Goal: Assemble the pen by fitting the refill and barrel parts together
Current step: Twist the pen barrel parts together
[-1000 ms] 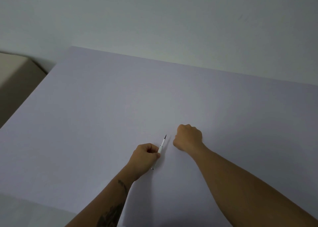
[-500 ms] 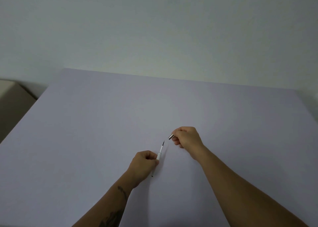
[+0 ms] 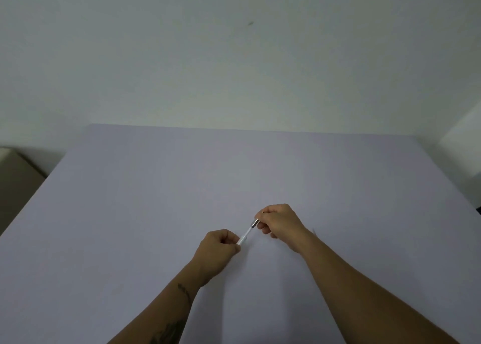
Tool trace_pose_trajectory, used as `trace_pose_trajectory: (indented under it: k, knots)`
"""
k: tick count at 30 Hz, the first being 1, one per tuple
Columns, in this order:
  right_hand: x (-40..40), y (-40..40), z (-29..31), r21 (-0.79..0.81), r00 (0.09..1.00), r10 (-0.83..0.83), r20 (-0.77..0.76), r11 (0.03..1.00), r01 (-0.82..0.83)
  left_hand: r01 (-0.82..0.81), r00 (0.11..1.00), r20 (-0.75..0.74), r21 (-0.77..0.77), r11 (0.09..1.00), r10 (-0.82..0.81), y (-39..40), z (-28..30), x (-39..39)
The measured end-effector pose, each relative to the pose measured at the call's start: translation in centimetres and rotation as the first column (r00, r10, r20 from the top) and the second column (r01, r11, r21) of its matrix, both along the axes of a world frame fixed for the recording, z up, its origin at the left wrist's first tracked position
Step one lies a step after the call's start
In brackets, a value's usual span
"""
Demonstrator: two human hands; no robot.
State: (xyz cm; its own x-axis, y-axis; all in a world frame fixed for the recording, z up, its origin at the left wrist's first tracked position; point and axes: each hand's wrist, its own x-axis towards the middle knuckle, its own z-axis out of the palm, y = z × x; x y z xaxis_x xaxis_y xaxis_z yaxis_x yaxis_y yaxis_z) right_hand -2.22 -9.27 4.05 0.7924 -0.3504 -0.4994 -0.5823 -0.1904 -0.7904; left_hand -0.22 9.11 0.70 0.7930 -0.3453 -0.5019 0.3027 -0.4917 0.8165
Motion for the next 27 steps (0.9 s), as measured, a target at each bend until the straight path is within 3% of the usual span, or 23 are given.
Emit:
trace_pose_trajectory:
  k: [7,14,22,27]
  knots:
    - [-0.6,1.1,0.6,0.141,1.000,0.005,0.023,0.990,-0.008,-0.052,0.998,0.037,-0.127,0.991,0.057,0.0,1.0,-0.3]
    - [-0.5,0.5,1.5,0.075,0.994,0.105,0.027,0.991,-0.107,-0.080,0.996,0.034,-0.196,0.977,0.088,-0.2,1.5,-0.8]
    - [-0.1,-0.7,2.9,-0.073,0.966,0.244,-0.084,0.965,-0.250,-0.036,0.998,0.053,-0.177,0.984,0.046,-1.4,2.0,-0.6]
    - [0.3,-1.9,3.5,0.053,0.983,0.181,-0.007,0.982,-0.181,-0.044,0.997,0.061,-0.168,0.985,0.055,-1.5,2.4,0.2]
